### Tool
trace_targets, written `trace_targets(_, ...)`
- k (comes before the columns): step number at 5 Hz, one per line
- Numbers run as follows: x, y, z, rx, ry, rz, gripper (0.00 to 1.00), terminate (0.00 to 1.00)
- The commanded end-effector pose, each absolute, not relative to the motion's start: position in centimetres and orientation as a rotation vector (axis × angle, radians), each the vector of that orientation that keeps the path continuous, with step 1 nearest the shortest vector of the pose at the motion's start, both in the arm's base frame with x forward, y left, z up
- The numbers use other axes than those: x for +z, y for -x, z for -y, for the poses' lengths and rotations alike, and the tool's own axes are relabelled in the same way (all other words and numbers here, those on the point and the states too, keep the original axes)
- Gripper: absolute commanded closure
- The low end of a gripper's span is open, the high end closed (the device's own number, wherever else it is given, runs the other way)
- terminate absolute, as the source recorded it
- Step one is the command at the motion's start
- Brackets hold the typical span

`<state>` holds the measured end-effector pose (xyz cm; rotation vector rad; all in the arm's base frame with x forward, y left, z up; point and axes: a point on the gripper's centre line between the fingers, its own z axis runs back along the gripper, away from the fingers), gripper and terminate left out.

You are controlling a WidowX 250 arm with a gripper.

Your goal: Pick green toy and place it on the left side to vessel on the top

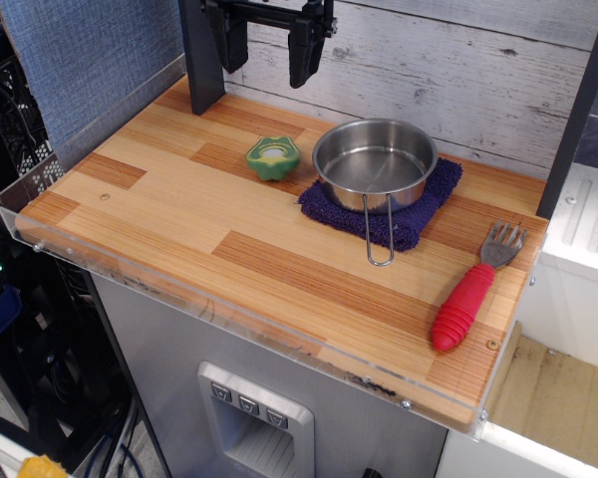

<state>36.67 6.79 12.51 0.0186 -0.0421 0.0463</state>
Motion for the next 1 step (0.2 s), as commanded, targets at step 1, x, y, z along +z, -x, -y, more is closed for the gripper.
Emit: trace_targets(1, 15.01, -36.64, -7.32, 0.048, -0.036, 0.119, 0.0, 1.0)
